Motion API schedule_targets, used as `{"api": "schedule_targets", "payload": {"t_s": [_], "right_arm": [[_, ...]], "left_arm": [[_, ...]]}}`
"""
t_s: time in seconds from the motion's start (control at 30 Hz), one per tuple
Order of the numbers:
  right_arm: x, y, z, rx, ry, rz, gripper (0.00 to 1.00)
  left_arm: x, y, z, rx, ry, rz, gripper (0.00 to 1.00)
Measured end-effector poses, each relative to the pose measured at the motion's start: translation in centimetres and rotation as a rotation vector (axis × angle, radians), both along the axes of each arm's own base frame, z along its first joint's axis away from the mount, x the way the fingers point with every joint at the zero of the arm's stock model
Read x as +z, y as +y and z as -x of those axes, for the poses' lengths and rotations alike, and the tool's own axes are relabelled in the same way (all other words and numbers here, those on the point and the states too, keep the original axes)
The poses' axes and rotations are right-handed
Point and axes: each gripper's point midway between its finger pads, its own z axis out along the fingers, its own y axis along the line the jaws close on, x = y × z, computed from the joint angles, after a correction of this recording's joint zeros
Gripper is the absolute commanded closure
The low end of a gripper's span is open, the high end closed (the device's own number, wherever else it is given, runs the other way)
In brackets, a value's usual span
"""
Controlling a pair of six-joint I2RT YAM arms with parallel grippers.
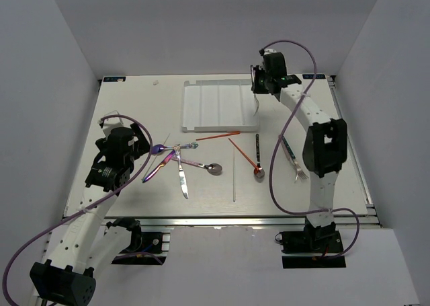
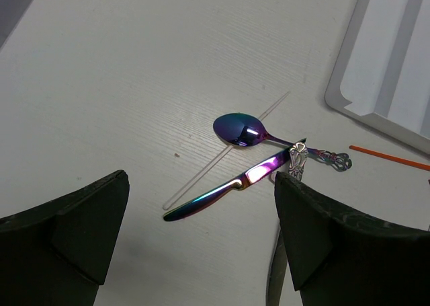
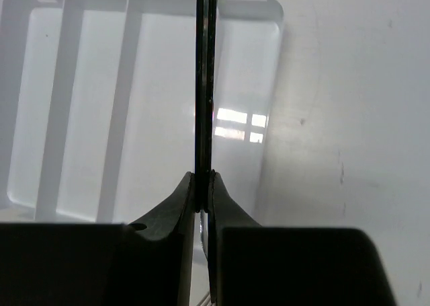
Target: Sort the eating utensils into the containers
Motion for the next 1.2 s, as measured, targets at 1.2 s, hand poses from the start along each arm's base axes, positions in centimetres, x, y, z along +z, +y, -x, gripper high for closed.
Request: {"api": "schedule_targets", "payload": {"t_s": [1.2], "right_arm": [[-7.8,2.8,-5.5,-0.001,0.1,-0.027,1.0]], "left_arm": [[-0.1,-0.3,-0.2,-0.015,0.001,0.006,0.02]]}}
